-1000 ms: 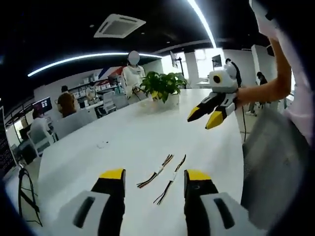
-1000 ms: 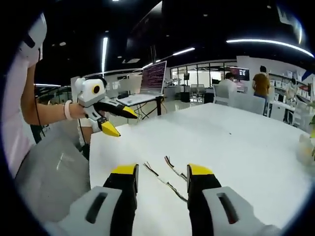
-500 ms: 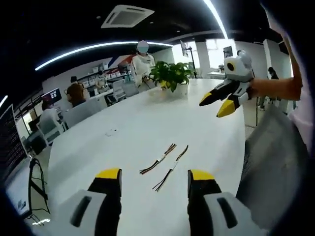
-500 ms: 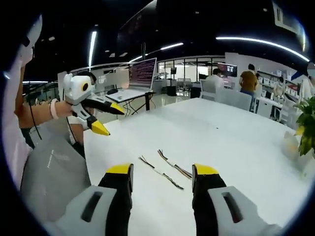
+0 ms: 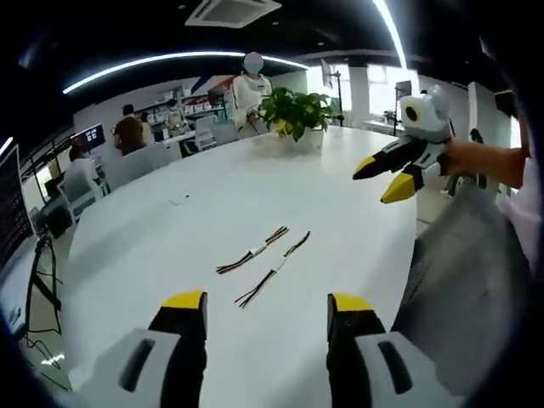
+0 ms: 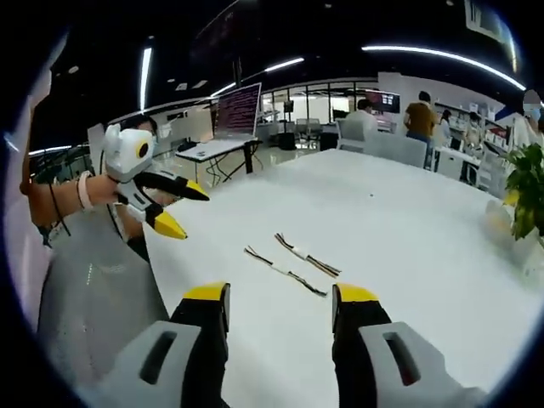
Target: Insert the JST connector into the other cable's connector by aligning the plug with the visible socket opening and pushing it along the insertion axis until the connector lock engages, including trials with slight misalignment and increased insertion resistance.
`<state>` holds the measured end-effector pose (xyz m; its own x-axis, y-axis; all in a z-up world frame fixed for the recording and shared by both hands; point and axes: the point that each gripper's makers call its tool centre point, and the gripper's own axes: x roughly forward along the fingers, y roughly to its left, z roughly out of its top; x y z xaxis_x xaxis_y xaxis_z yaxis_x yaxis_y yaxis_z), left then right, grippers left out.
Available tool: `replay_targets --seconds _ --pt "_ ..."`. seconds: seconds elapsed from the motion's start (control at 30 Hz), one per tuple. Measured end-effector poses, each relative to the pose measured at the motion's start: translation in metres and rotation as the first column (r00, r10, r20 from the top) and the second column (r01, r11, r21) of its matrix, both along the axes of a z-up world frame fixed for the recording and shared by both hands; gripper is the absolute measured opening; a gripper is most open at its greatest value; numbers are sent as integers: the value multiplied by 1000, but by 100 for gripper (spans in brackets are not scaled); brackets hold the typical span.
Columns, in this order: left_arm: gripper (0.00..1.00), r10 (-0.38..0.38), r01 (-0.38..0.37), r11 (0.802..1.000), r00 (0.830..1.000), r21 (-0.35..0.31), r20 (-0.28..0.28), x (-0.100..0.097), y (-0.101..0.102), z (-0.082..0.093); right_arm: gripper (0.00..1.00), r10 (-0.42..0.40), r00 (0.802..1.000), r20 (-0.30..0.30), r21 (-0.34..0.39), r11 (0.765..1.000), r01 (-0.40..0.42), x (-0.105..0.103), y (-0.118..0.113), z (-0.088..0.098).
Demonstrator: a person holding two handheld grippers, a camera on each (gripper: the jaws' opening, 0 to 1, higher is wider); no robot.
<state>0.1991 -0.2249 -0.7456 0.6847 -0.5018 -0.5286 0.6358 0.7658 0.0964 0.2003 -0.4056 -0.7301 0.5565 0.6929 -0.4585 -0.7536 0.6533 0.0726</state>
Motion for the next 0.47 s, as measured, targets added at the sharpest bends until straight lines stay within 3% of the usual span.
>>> replay_targets --seconds 0.17,0.27,0.47 --pt "54 22 -22 1000 1000 -1 -16 -5 3 -9 46 -16 1000 -17 -5 1000 16 -3 0 -6" --pt "54 21 -17 999 998 49 -67 -12 8 -24 46 -15 1000 -10 -28 999 15 -4 1 -11" --pt "54 22 -20 999 997 27 -79 -16 8 -25 46 -11 1000 -3 -52 999 11 -6 2 -12"
